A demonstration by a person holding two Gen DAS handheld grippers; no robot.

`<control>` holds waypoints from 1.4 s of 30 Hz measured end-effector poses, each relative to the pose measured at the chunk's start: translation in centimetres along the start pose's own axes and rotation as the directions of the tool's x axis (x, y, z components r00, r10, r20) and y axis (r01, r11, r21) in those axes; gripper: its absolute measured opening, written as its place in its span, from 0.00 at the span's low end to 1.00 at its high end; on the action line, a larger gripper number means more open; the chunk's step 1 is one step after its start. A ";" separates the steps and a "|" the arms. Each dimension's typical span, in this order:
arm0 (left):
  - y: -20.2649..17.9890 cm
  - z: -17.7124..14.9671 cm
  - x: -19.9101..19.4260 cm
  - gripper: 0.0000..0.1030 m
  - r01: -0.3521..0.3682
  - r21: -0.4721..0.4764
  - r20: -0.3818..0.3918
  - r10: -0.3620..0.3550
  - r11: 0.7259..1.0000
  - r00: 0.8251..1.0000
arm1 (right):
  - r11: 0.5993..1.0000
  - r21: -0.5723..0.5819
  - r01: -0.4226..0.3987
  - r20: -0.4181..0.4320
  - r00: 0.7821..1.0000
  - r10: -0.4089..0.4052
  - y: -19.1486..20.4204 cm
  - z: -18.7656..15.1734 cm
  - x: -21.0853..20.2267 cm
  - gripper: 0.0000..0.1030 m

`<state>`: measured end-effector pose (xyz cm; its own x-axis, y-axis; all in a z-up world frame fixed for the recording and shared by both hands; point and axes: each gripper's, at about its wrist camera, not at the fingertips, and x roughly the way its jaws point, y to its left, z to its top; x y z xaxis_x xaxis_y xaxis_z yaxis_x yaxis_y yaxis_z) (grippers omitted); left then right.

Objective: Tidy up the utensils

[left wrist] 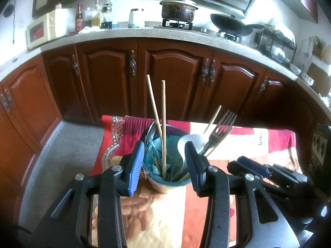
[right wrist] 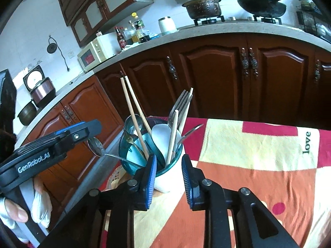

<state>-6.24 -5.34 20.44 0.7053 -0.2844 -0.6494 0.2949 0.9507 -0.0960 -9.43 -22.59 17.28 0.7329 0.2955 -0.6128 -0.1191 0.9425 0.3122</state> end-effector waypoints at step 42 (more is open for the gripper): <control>-2.0 -6.0 -8.3 0.39 -0.100 -0.042 0.096 0.104 0.994 0.990 | 0.987 -0.075 0.142 0.089 0.987 -0.135 5.2 -2.5 -7.7 0.38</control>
<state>-16.54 -4.10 21.50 0.7907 -0.1946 -0.5805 0.1956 0.9787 -0.0617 -17.34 -19.59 21.77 0.7990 0.1501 -0.5823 -0.0634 0.9840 0.1666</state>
